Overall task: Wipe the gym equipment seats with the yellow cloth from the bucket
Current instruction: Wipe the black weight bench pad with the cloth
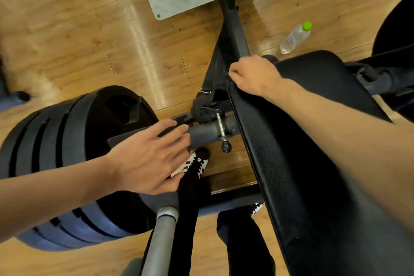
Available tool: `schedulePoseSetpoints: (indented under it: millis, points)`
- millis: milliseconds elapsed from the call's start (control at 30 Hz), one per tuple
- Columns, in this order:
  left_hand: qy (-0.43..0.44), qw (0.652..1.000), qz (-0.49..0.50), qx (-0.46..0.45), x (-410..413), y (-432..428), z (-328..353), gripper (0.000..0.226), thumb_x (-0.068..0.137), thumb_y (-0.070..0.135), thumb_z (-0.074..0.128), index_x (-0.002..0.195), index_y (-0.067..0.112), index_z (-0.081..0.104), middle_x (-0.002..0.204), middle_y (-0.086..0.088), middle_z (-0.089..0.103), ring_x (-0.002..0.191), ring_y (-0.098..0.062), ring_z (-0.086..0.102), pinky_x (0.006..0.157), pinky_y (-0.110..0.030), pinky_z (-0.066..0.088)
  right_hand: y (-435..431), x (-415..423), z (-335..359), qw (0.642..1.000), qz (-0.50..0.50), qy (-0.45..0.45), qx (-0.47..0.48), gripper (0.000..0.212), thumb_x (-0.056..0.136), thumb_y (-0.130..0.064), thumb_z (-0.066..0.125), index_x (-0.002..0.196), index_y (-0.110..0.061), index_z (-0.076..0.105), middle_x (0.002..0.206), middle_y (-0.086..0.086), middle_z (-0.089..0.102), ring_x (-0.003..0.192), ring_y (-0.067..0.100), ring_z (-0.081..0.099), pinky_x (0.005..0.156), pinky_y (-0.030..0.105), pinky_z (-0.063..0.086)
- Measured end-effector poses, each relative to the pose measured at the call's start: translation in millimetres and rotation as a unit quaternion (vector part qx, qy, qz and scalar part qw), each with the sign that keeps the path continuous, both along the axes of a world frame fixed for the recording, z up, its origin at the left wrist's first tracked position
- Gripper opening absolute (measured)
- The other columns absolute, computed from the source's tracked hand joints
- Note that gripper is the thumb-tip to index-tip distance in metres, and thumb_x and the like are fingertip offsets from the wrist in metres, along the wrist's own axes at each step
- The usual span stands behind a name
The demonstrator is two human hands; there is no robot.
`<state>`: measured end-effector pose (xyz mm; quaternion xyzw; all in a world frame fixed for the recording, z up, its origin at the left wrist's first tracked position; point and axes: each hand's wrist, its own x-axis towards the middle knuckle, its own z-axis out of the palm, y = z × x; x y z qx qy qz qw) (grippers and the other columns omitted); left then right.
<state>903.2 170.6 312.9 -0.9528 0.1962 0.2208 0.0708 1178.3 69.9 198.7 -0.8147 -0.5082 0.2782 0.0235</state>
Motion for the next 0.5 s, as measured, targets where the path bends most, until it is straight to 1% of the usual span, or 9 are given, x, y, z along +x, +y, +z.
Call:
schedulePoseSetpoints:
  millis: [67,133,200,267,300,367,433,500]
  points:
    - [-0.002,1.000,0.001,0.002,0,-1,0,0.058,0.098,0.052,0.041,0.105,0.005,0.073,0.121,-0.022,0.067,0.125,-0.041,0.057,0.111,-0.053,0.029,-16,33,-5,1.000,-0.004,-0.022,-0.001,0.043,0.092,-0.044,0.035,0.098,-0.023,0.071,0.098,0.014,0.069,0.091,0.040,0.063,0.073,0.041,0.052]
    - [-0.007,1.000,0.002,0.004,0,-1,-1,0.057,0.097,0.051,0.041,0.105,0.003,0.072,0.121,-0.023,0.068,0.125,-0.041,0.057,0.112,-0.053,0.029,-41,76,-2,0.998,-0.028,-0.056,-0.026,0.044,0.088,-0.041,0.036,0.094,-0.017,0.072,0.101,0.025,0.068,0.092,0.046,0.062,0.075,0.043,0.052]
    - [-0.007,1.000,0.003,0.010,0,-1,-2,0.058,0.097,0.051,0.042,0.105,0.002,0.072,0.121,-0.023,0.067,0.126,-0.042,0.056,0.112,-0.053,0.029,-66,114,6,0.993,-0.056,-0.084,-0.061,0.042,0.092,-0.038,0.042,0.103,-0.012,0.073,0.110,0.031,0.065,0.099,0.051,0.060,0.084,0.047,0.051]
    - [-0.007,1.000,0.000,0.013,0,-2,-3,0.059,0.097,0.051,0.042,0.105,0.001,0.072,0.122,-0.024,0.066,0.126,-0.042,0.055,0.112,-0.054,0.028,-77,129,14,0.989,-0.072,-0.080,-0.098,0.041,0.098,-0.035,0.046,0.117,-0.010,0.072,0.120,0.032,0.063,0.108,0.053,0.057,0.093,0.047,0.047]
    - [-0.007,1.000,-0.002,0.012,0,-1,-4,0.059,0.097,0.051,0.041,0.105,0.001,0.072,0.122,-0.025,0.066,0.127,-0.043,0.055,0.113,-0.054,0.027,-73,126,15,0.988,-0.075,-0.081,-0.105,0.042,0.097,-0.033,0.045,0.119,-0.007,0.071,0.120,0.033,0.063,0.108,0.053,0.057,0.093,0.047,0.047]
    - [-0.006,1.000,-0.004,0.009,0,-1,-5,0.059,0.097,0.051,0.041,0.106,0.001,0.072,0.123,-0.025,0.066,0.127,-0.044,0.054,0.113,-0.054,0.026,-51,101,15,0.992,-0.063,-0.062,-0.095,0.043,0.094,-0.031,0.044,0.114,-0.003,0.070,0.112,0.033,0.065,0.103,0.051,0.060,0.087,0.047,0.049]
    - [-0.006,1.000,-0.004,0.007,-1,-1,-5,0.059,0.097,0.051,0.042,0.106,0.001,0.072,0.123,-0.026,0.066,0.127,-0.044,0.054,0.112,-0.055,0.027,-25,66,10,0.996,-0.027,-0.042,-0.074,0.041,0.094,-0.035,0.043,0.103,-0.009,0.073,0.108,0.028,0.067,0.101,0.046,0.062,0.083,0.044,0.050]
    - [-0.004,1.000,-0.003,0.007,-1,0,-4,0.058,0.096,0.051,0.043,0.106,0.001,0.072,0.123,-0.026,0.066,0.127,-0.044,0.054,0.112,-0.055,0.027,2,32,3,0.998,-0.006,-0.013,-0.062,0.039,0.093,-0.039,0.043,0.102,-0.018,0.074,0.107,0.019,0.070,0.099,0.042,0.063,0.081,0.041,0.051]
